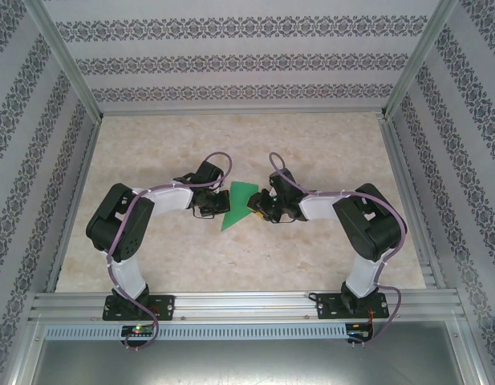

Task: Fold a paper plane with a square sheet of paper (pick it up from the middle)
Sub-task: Fourth fold the wing at the center of the table.

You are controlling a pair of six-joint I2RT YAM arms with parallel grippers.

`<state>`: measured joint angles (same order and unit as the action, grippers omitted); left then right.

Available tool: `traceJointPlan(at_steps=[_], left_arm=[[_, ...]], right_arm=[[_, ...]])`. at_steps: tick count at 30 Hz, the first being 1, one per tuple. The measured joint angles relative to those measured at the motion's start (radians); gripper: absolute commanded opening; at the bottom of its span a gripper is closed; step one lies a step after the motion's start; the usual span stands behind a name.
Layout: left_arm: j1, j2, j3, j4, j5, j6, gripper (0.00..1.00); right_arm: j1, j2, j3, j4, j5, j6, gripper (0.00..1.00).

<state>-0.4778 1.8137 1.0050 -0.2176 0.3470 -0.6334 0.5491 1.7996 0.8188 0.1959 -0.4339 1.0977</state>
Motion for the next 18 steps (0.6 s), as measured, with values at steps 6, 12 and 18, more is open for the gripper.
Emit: traceJointPlan(at_steps=[6, 12, 18], left_arm=[[0.0, 0.0, 0.0, 0.0, 0.001, 0.0, 0.0], [0.0, 0.0, 0.0, 0.0, 0.003, 0.0, 0.0], [0.0, 0.0, 0.002, -0.003, 0.003, 0.001, 0.06]], right_arm=[[0.006, 0.004, 0.0, 0.047, -0.006, 0.018, 0.31], [0.005, 0.016, 0.0, 0.097, -0.038, 0.048, 0.26], [0.014, 0.055, 0.005, 0.11, -0.064, 0.061, 0.21]])
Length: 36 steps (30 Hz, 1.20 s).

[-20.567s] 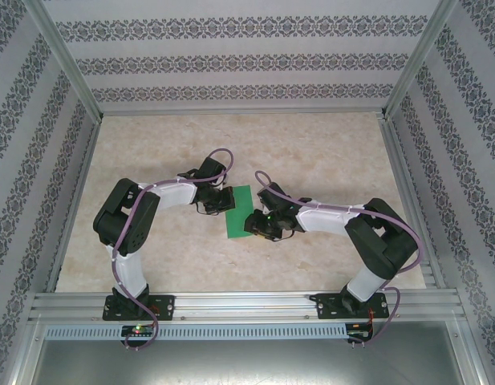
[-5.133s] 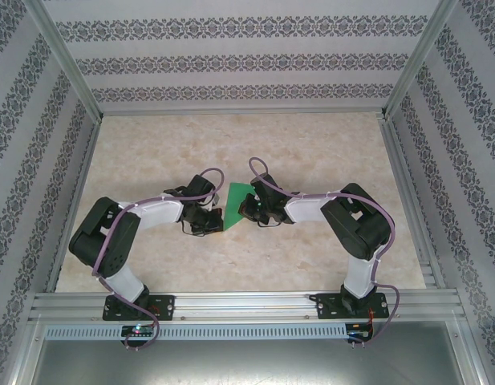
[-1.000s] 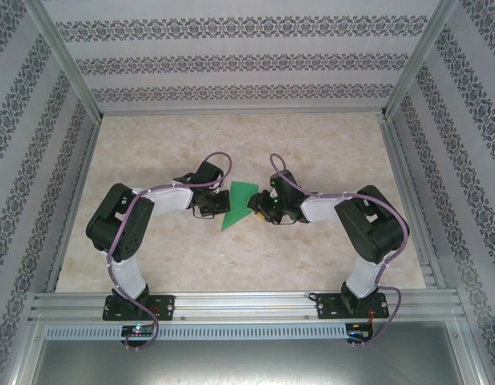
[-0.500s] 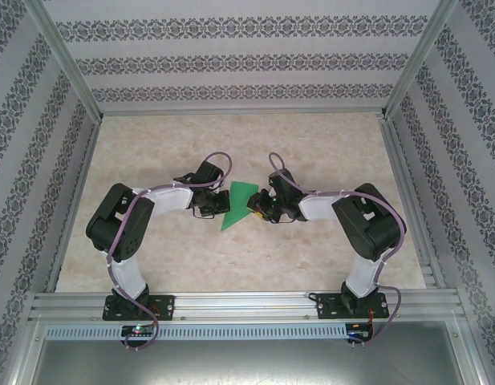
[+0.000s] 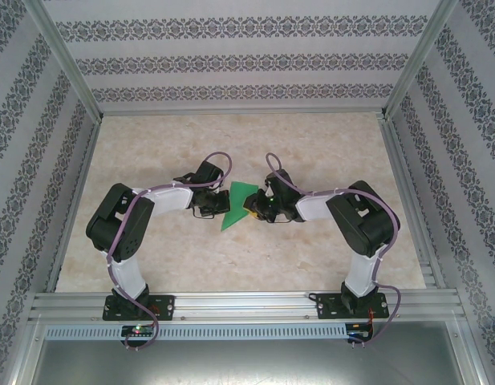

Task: Fold a paper plane with a square sheet of paper (pick it up from the middle)
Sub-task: Fourth fold the wing at the center of the table.

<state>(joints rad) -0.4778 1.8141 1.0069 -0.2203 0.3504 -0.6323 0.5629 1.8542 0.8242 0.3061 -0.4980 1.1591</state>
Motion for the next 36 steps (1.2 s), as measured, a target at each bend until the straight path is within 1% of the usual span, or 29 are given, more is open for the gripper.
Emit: traceJointPlan(at_steps=[4, 7, 9, 12, 15, 16, 19, 22, 23, 29, 36], left_arm=[[0.0, 0.0, 0.002, -0.003, 0.0, 0.0, 0.13], [0.0, -0.003, 0.004, -0.009, 0.0, 0.006, 0.25], [0.0, -0.014, 0.012, -0.024, -0.008, 0.016, 0.39], [0.002, -0.058, 0.016, -0.042, -0.022, 0.031, 0.55], [0.002, -0.127, 0.019, -0.041, -0.032, 0.048, 0.68], [0.002, -0.151, 0.019, -0.039, -0.035, 0.055, 0.7], [0.002, -0.222, 0.014, -0.013, -0.042, 0.075, 0.85], [0.002, -0.291, -0.033, 0.048, -0.04, 0.1, 0.98], [0.002, -0.308, -0.053, 0.063, -0.037, 0.109, 1.0], [0.002, -0.364, -0.187, 0.162, -0.014, 0.163, 1.0], [0.002, -0.41, -0.229, 0.212, -0.015, 0.204, 1.0]], right_arm=[[0.003, 0.004, 0.001, 0.002, -0.008, 0.015, 0.11], [0.003, 0.004, 0.0, 0.006, -0.008, 0.023, 0.04], [0.002, -0.006, -0.007, 0.005, 0.0, 0.023, 0.02], [0.0, -0.05, -0.026, -0.01, 0.023, 0.019, 0.0], [-0.005, -0.128, -0.035, -0.06, 0.064, 0.012, 0.0], [-0.005, -0.153, -0.035, -0.077, 0.08, 0.009, 0.0], [-0.005, -0.243, -0.034, -0.149, 0.144, 0.001, 0.0], [-0.005, -0.302, -0.034, -0.227, 0.207, 0.006, 0.0], [-0.005, -0.314, -0.034, -0.249, 0.226, 0.013, 0.0], [-0.002, -0.324, -0.022, -0.334, 0.291, 0.056, 0.0], [0.036, -0.278, 0.118, -0.384, 0.342, 0.042, 0.0]])
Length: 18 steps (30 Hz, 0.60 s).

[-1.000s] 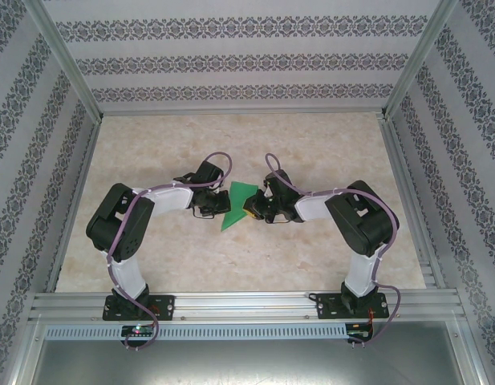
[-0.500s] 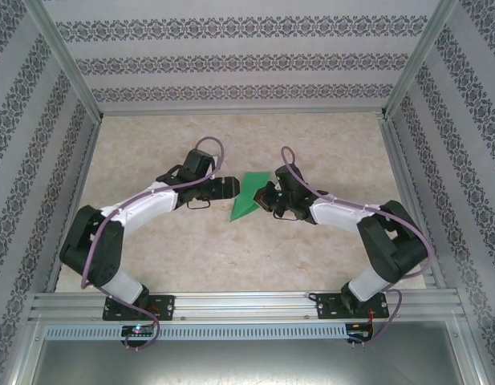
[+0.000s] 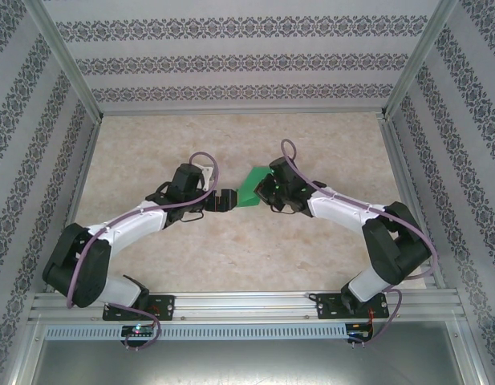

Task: Fold a paper plane with a square sheet of paper (pick it up from the middle)
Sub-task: Fourth fold the wing at the center of the table.

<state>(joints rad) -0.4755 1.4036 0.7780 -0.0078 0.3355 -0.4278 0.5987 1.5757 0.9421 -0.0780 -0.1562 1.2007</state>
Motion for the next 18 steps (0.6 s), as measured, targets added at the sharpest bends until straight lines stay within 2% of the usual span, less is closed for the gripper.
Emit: traceJointPlan(at_steps=[9, 14, 18], left_arm=[[0.0, -0.026, -0.022, 0.056, 0.001, 0.028, 1.0], [-0.008, -0.021, -0.034, 0.073, 0.012, 0.055, 1.0], [-0.05, 0.003, -0.036, 0.107, 0.014, 0.099, 0.98]], right_arm=[[0.067, -0.004, 0.121, -0.156, 0.162, -0.082, 0.0], [0.064, 0.003, 0.11, -0.154, 0.159, -0.061, 0.0], [0.047, 0.035, 0.059, -0.09, 0.111, 0.002, 0.0]])
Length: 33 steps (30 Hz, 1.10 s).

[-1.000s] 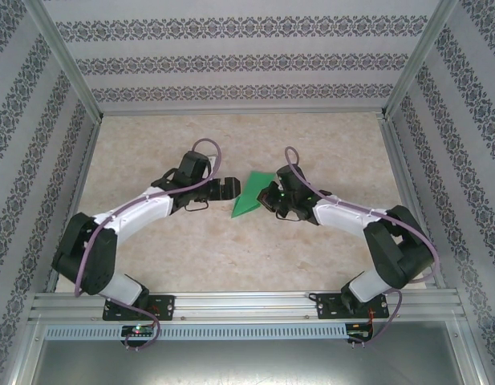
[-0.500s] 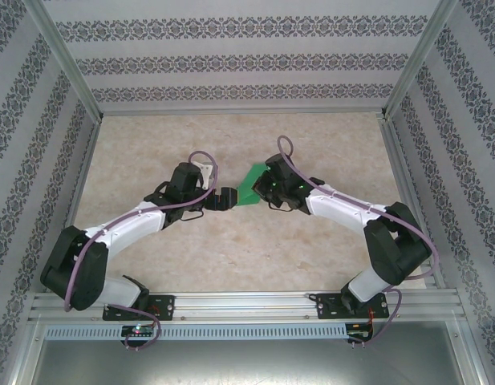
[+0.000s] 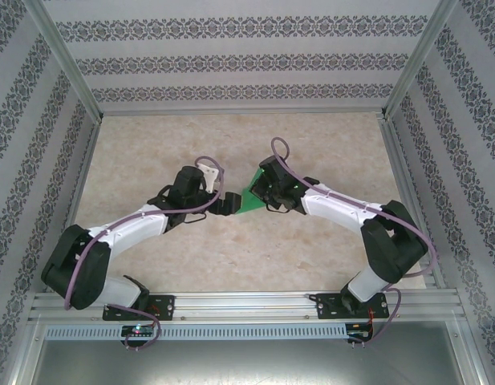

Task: Fold a paper plane with a square sheet of paper (pick it up from the middle)
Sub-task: Fourth fold the wing at the center of the table.

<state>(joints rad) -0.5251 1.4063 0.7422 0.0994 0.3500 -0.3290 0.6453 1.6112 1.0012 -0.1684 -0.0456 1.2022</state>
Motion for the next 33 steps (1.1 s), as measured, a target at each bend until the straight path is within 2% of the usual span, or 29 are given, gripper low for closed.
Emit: traceJointPlan(at_steps=[9, 16, 24, 33], left_arm=[[-0.075, 0.11, -0.019, 0.079, -0.032, 0.135, 0.91], [-0.104, 0.206, -0.018, 0.118, -0.043, 0.242, 0.78], [-0.121, 0.288, -0.018, 0.229, -0.034, 0.34, 0.72], [-0.13, 0.373, -0.011, 0.31, -0.043, 0.401, 0.58]], right_arm=[[-0.025, 0.052, -0.063, 0.024, -0.072, 0.148, 0.0], [-0.055, 0.072, -0.068, 0.04, -0.126, 0.236, 0.0], [-0.075, 0.088, -0.071, 0.043, -0.175, 0.292, 0.01], [-0.087, 0.088, -0.071, 0.041, -0.216, 0.31, 0.07]])
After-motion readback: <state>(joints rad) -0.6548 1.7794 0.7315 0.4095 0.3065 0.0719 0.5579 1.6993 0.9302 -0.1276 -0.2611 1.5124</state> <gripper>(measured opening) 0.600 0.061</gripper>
